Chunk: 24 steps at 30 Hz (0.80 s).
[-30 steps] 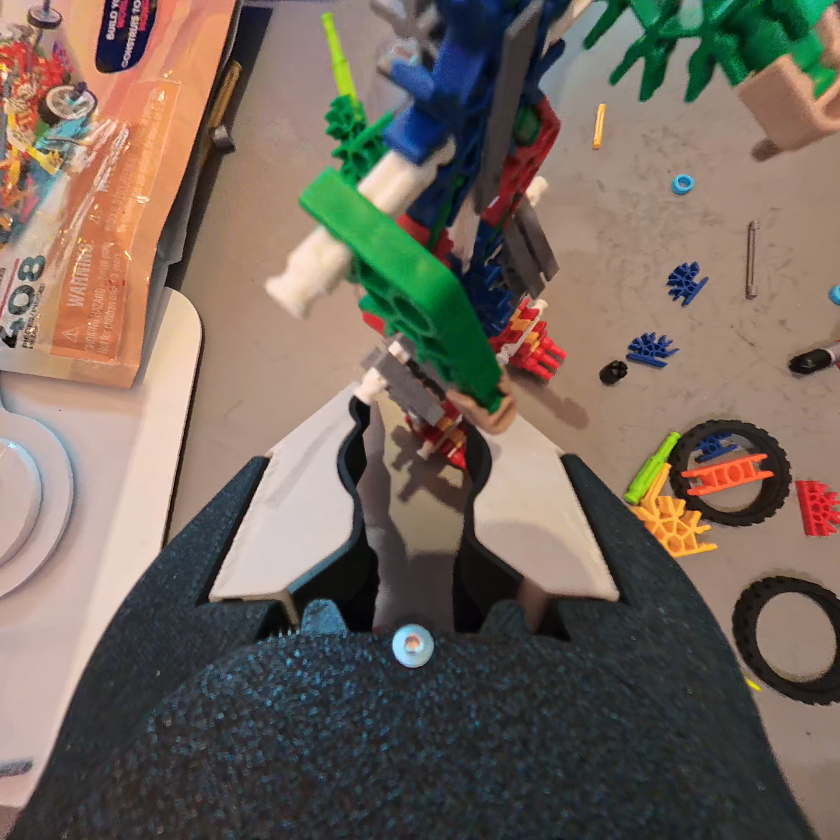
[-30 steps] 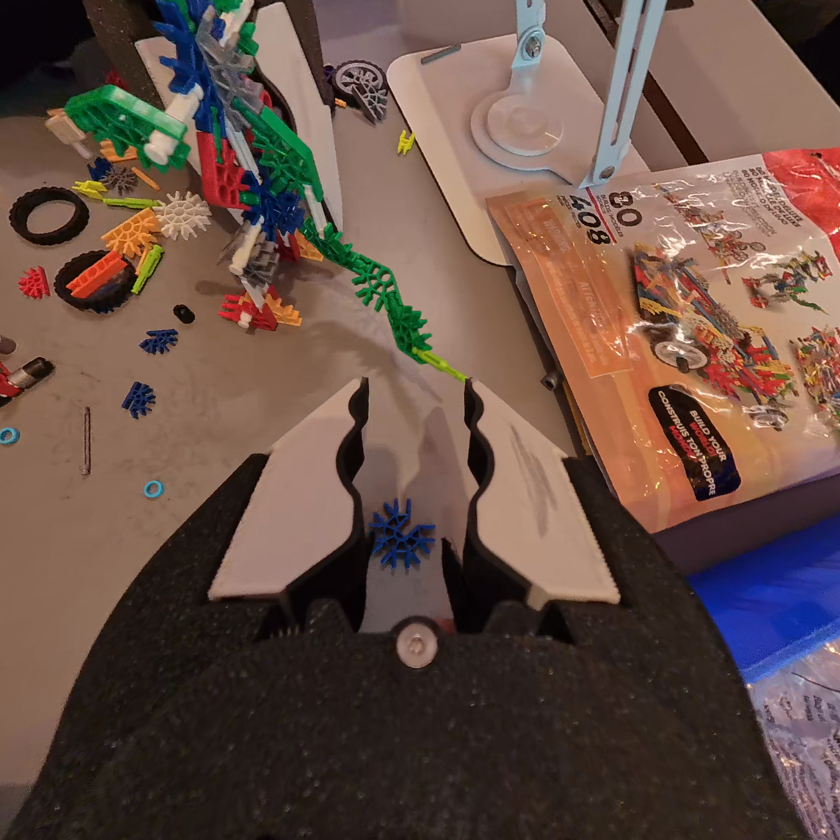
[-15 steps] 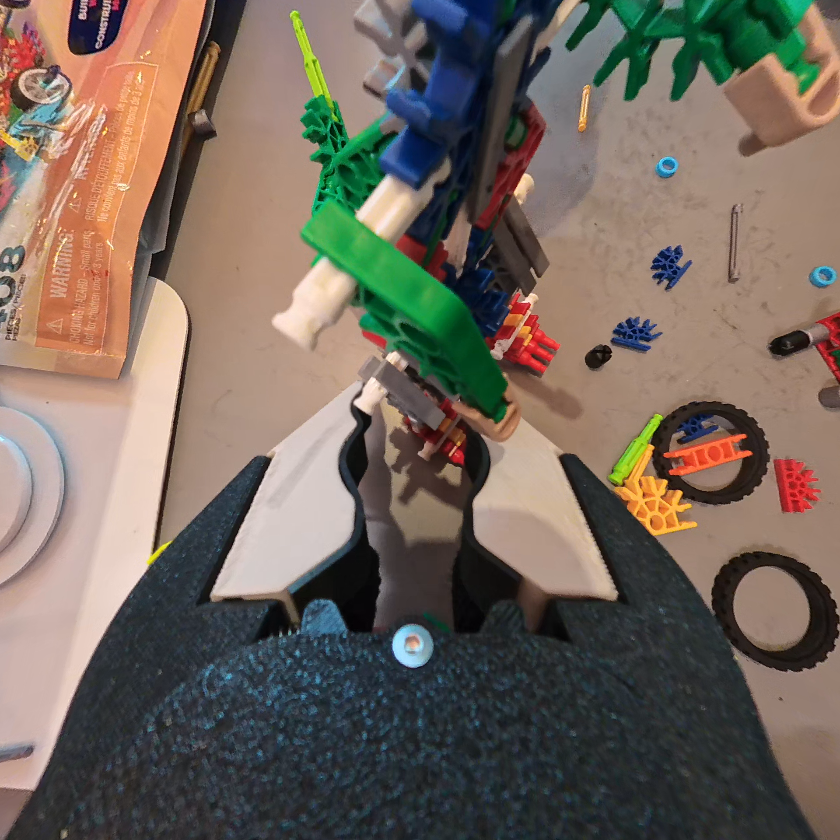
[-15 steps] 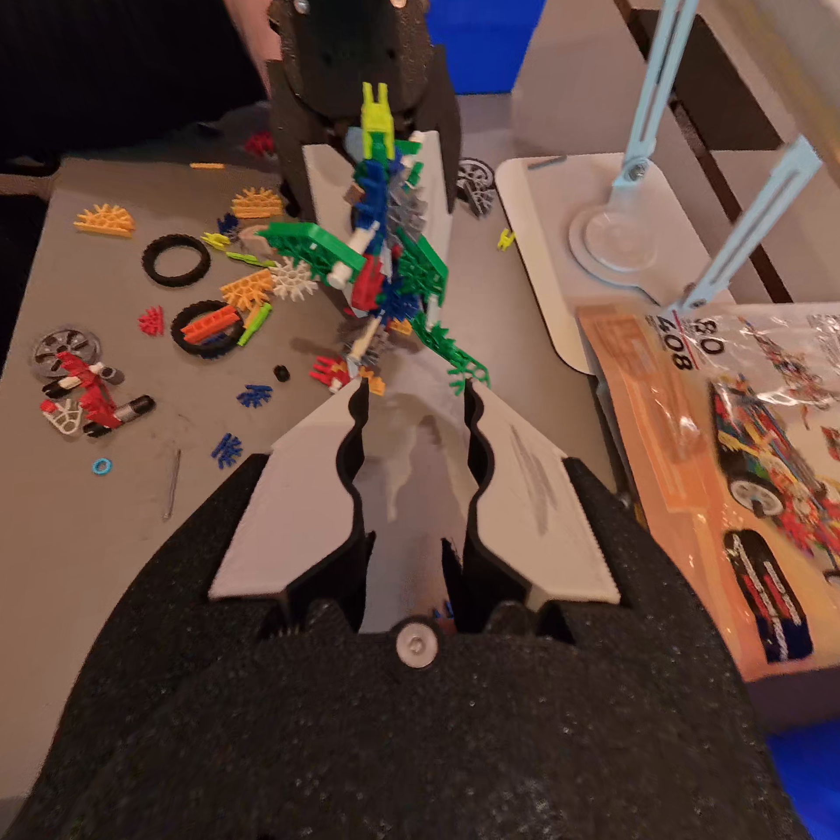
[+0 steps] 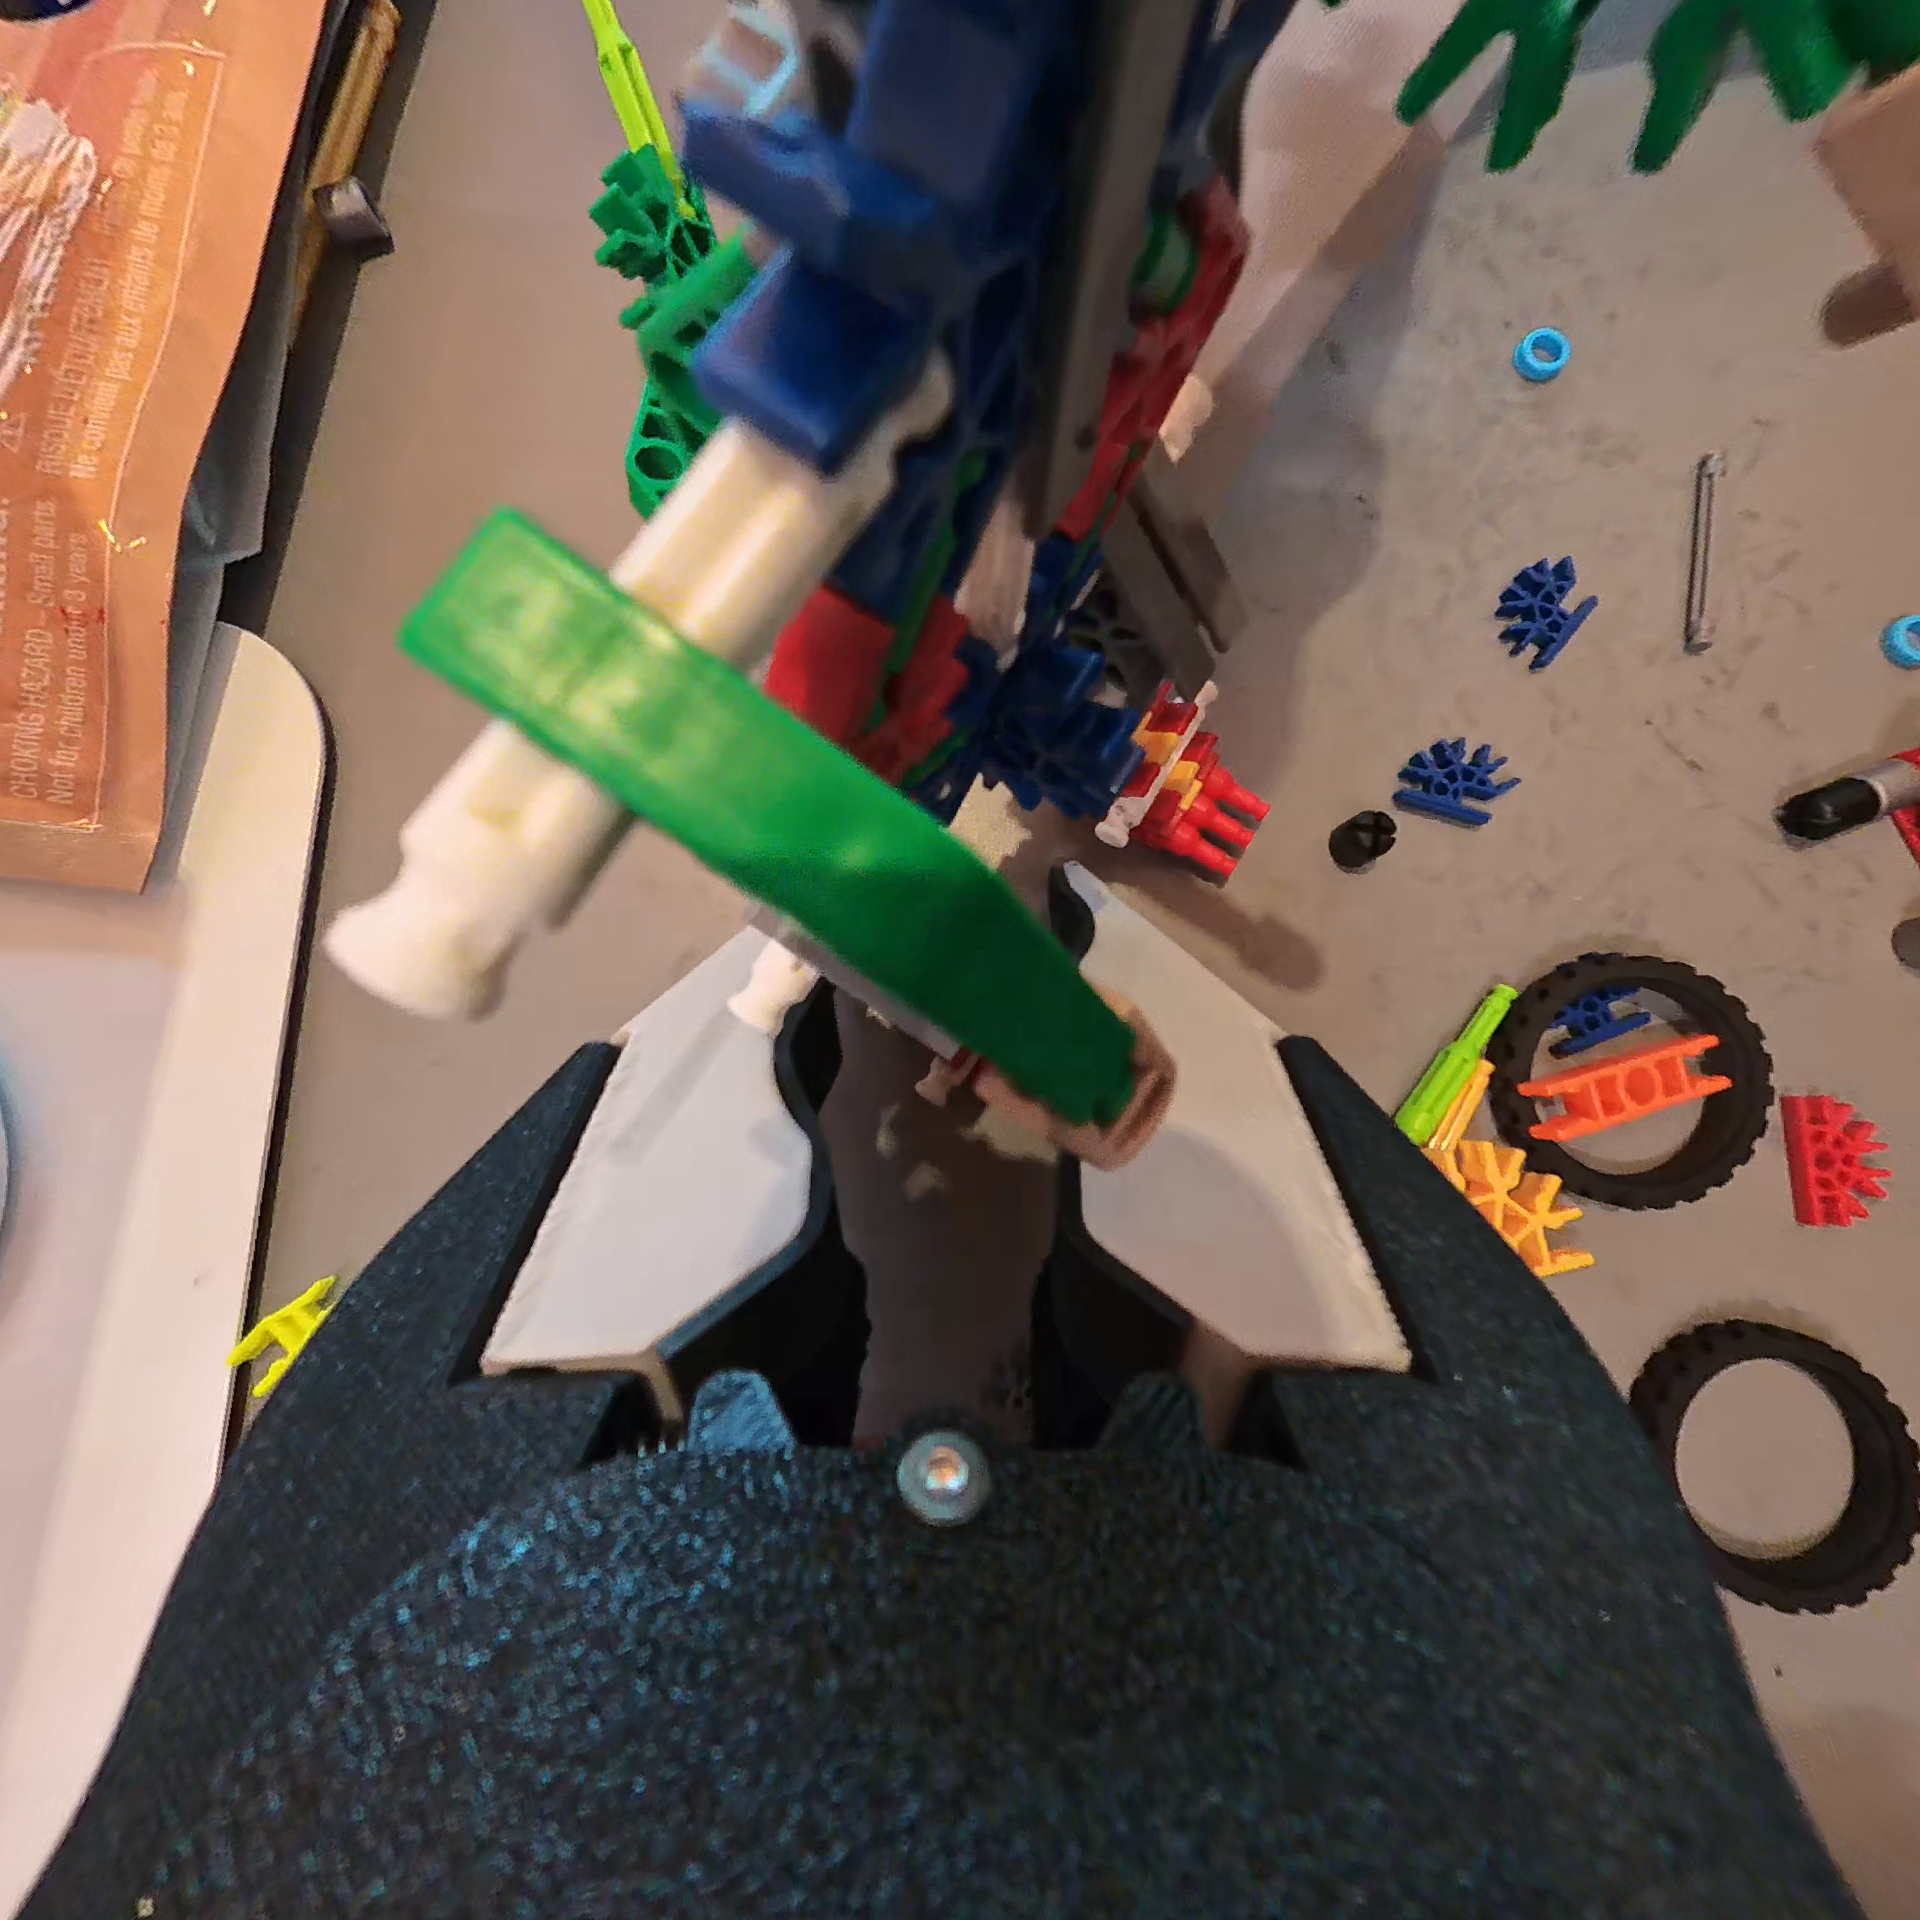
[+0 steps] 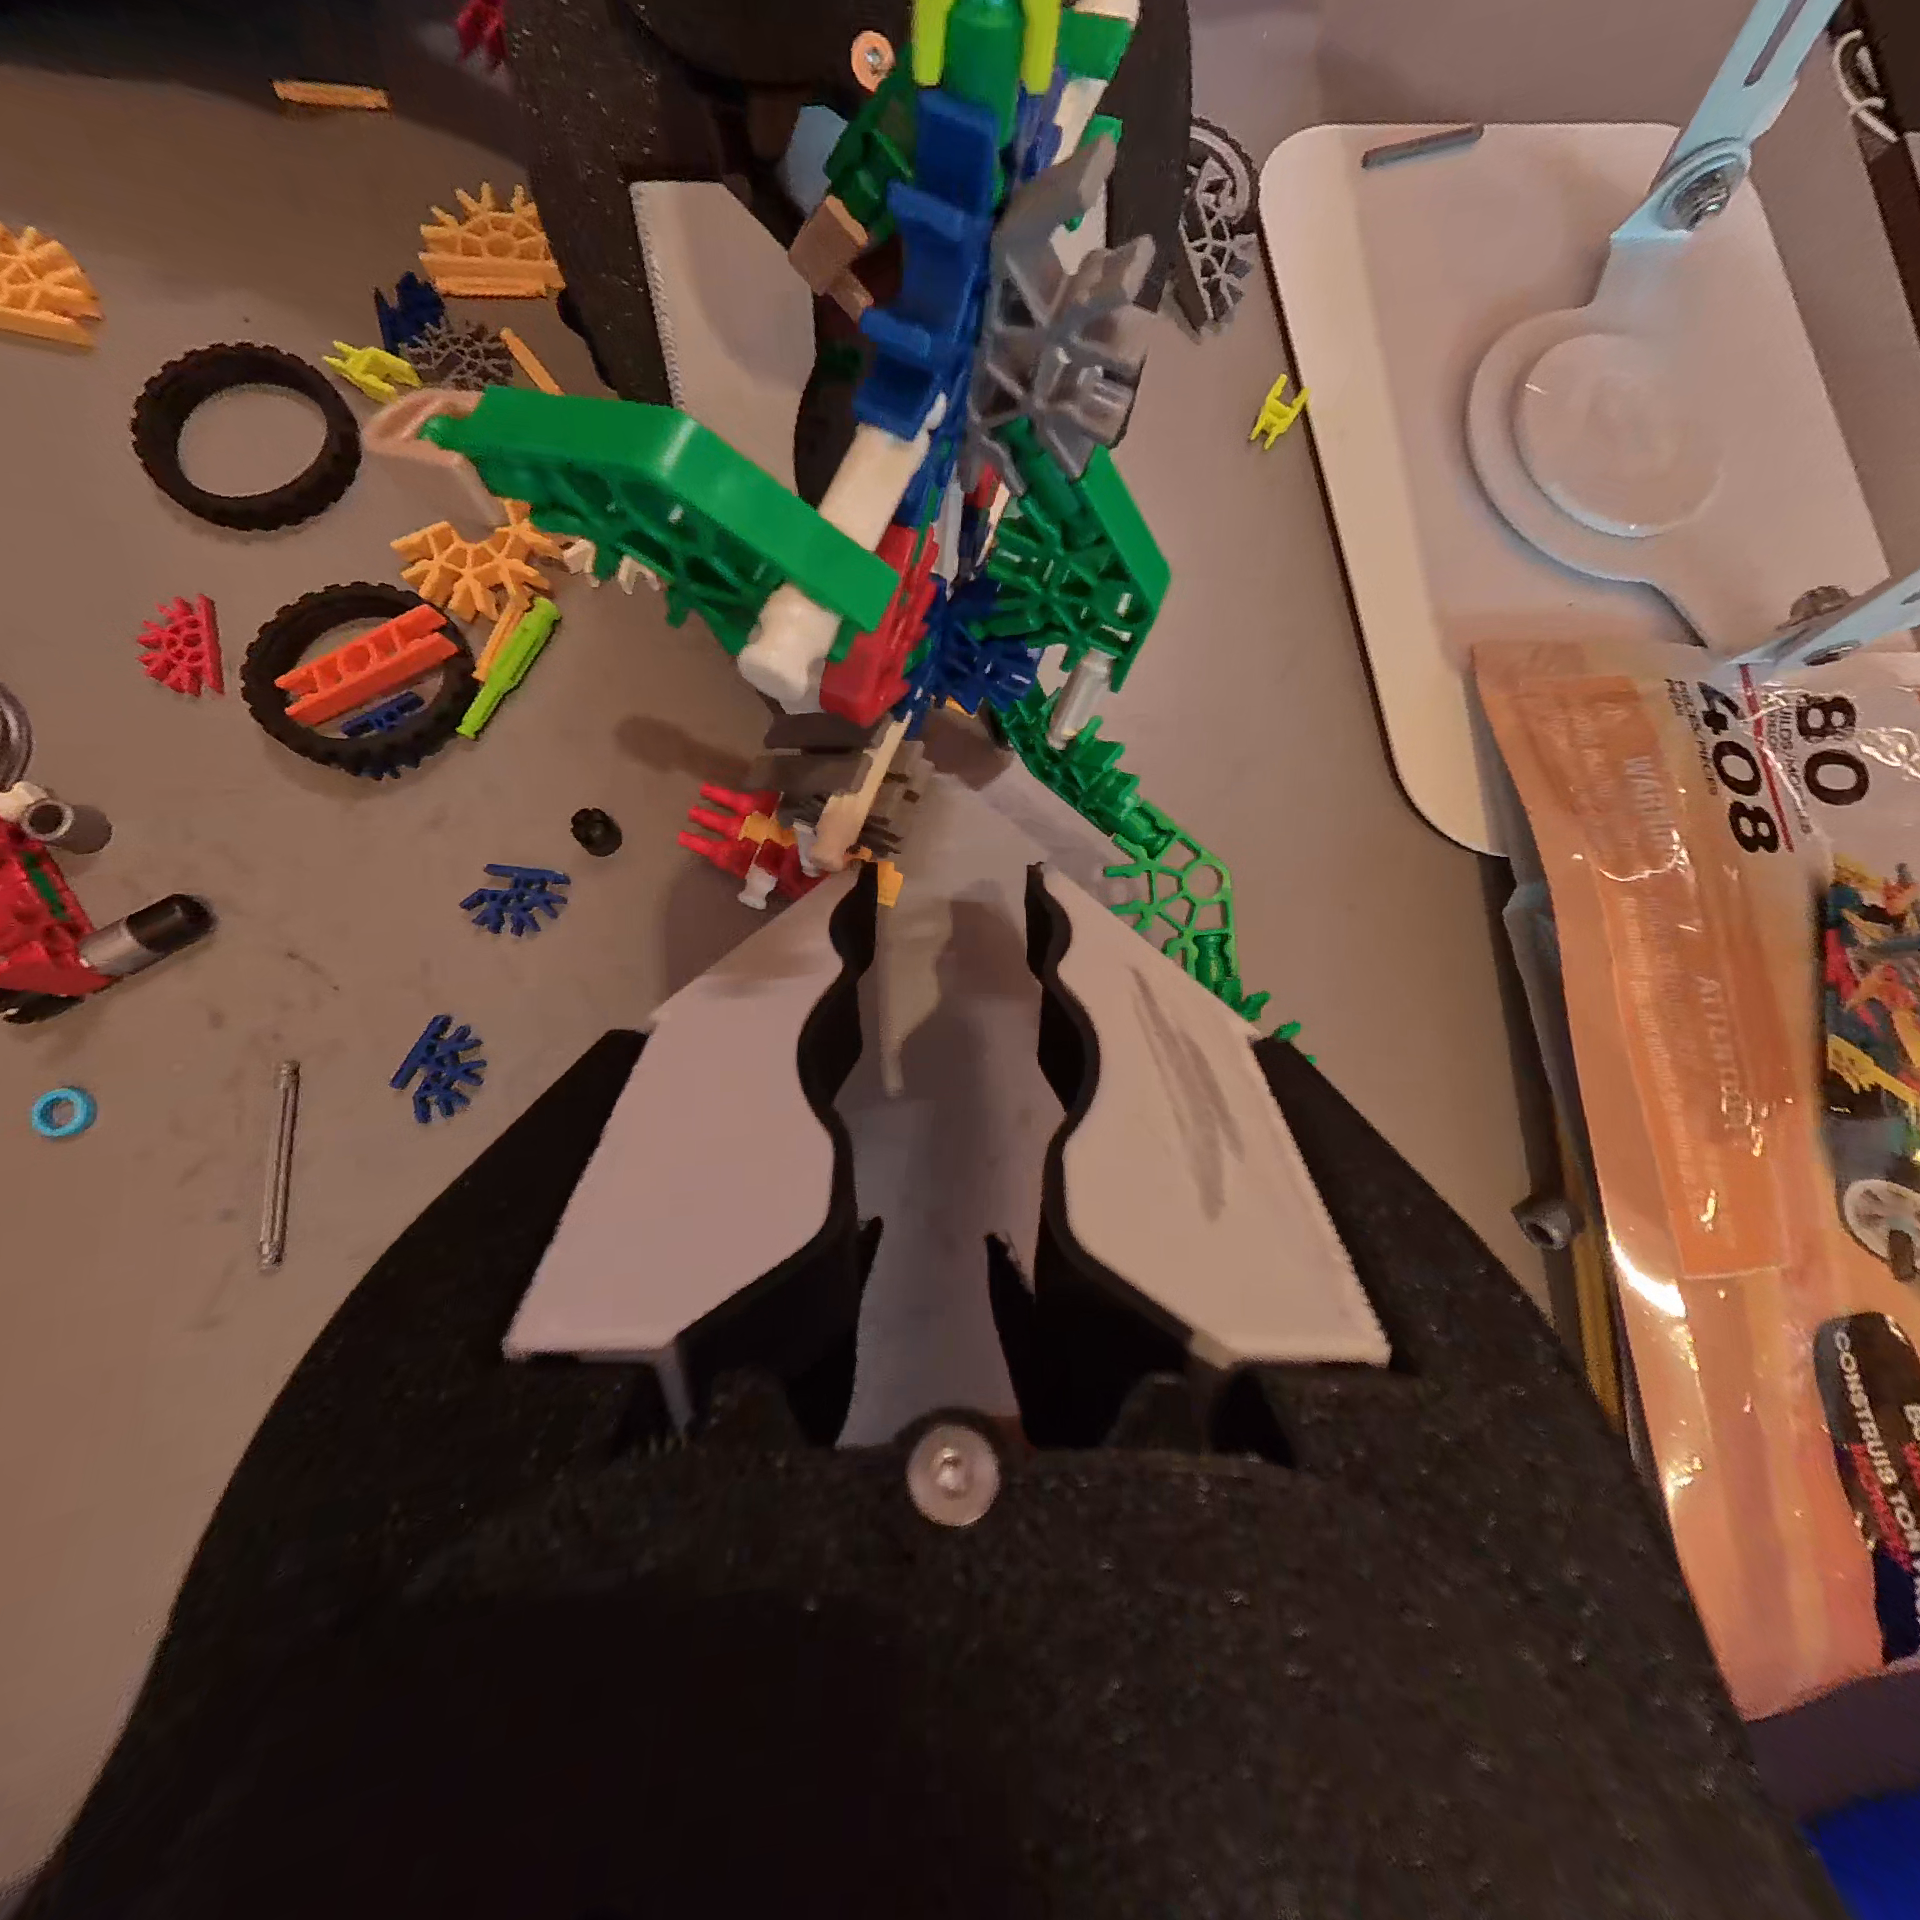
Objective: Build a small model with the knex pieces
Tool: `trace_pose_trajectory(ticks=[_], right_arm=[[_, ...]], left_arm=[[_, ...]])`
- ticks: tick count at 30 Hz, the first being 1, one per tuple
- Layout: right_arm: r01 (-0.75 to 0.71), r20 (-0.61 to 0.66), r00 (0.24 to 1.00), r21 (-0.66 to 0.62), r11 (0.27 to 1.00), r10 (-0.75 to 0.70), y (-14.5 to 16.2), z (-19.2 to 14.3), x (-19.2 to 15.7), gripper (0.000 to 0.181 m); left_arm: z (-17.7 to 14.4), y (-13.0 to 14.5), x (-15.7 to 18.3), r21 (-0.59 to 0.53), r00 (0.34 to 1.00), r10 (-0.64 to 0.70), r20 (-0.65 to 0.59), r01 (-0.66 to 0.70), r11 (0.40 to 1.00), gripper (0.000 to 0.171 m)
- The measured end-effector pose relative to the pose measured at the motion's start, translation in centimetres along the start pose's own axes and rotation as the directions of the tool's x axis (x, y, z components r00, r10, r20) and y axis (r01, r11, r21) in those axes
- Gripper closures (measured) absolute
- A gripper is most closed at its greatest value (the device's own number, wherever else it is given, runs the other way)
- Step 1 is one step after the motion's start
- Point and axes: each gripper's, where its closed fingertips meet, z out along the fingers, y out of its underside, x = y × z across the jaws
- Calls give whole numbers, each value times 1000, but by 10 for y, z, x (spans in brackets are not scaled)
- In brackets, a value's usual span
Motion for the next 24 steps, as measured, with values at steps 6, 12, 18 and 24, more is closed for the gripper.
trace_pose_trajectory(ticks=[6, 12, 18, 24], right_arm=[[-53, -34, 998, 5, 999, 53, 5, -8, 13, 155], [-36, 85, 996, 24, 999, 34, -1, -12, -13, 137], [-24, 51, 998, -17, 1000, 25, 0, 7, -11, 145], [-42, 4, 999, -34, 999, 43, 6, 5, 0, 153]], left_arm=[[-7, -1, -1, 10, 1000, 0, 3, 0, 1000, 135], [-22, -4, -8, 47, 1000, -6, 30, 5, 999, 136], [-20, -2, -3, 28, 1000, 9, 19, -9, 1000, 141], [-20, -2, -3, 30, 1000, -9, 18, 8, 1000, 140]])
